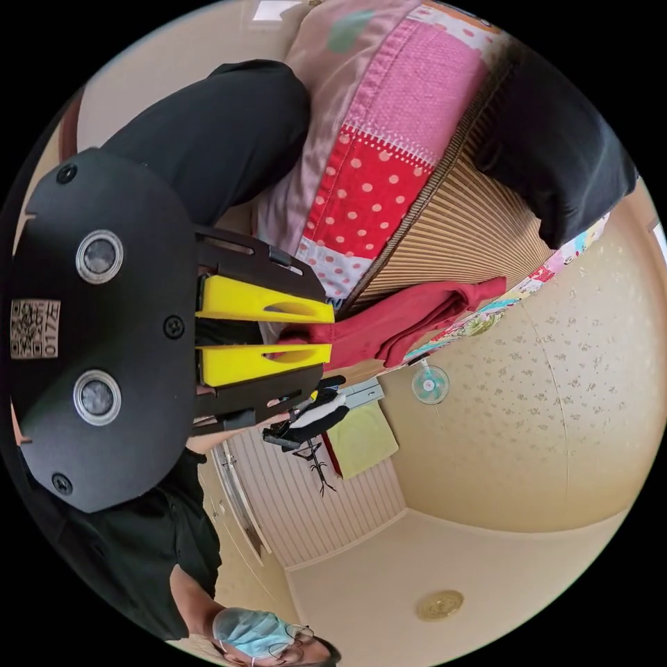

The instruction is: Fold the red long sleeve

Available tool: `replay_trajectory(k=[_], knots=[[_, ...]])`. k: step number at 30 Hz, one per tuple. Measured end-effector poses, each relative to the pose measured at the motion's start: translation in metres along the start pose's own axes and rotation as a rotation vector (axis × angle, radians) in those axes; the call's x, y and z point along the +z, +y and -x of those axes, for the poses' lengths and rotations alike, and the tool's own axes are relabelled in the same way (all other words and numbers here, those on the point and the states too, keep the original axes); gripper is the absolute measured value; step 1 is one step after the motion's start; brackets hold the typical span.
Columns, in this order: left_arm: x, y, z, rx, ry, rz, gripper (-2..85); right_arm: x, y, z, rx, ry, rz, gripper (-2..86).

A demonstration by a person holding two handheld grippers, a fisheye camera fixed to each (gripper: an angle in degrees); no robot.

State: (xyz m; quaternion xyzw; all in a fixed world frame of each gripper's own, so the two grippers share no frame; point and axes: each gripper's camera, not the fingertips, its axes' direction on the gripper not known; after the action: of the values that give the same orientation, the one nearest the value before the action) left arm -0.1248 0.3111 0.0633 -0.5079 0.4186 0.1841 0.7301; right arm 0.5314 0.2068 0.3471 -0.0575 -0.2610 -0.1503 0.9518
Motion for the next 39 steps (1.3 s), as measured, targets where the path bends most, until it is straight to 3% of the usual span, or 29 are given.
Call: replay_trajectory(k=[3, 8, 12, 15, 20, 25, 28, 32, 36, 39], knots=[[-0.004, 0.003, 0.013, -0.038, 0.064, -0.013, 5.3, -0.020, 0.049, -0.056, 0.124, -0.005, 0.074, 11.7], [-0.012, 0.016, 0.029, -0.096, 0.124, -0.027, 5.3, -0.026, 0.091, -0.123, 0.291, -0.440, 0.053, 10.4], [-0.020, 0.022, 0.033, -0.117, 0.188, -0.043, 5.2, -0.022, 0.097, -0.149, 0.382, -0.549, 0.066, 4.8], [-0.030, 0.024, 0.041, -0.154, 0.373, -0.069, 5.2, -0.053, 0.103, -0.164, 0.395, -0.727, -0.040, 3.8], [-0.066, 0.014, -0.009, 0.102, 0.639, -0.122, 5.1, -0.126, 0.101, -0.168, 0.282, -1.120, -0.233, 3.1], [-0.094, 0.011, -0.056, 0.322, 0.905, -0.166, 5.1, -0.182, 0.100, -0.151, 0.094, -1.321, -0.387, 2.9], [-0.081, 0.015, -0.041, 0.182, 0.924, -0.212, 5.1, -0.182, 0.109, -0.154, 0.078, -1.240, -0.437, 2.8], [-0.055, 0.032, 0.005, -0.114, 0.621, -0.249, 5.1, -0.123, 0.125, -0.174, 0.370, -0.989, -0.319, 2.6], [-0.049, 0.009, -0.014, -0.082, 0.587, -0.291, 5.1, -0.109, 0.109, -0.145, 0.393, -0.913, -0.378, 2.8], [-0.034, -0.058, -0.040, -0.069, 0.558, -0.298, 5.1, -0.098, 0.041, -0.106, 0.289, -0.843, -0.399, 3.6]])
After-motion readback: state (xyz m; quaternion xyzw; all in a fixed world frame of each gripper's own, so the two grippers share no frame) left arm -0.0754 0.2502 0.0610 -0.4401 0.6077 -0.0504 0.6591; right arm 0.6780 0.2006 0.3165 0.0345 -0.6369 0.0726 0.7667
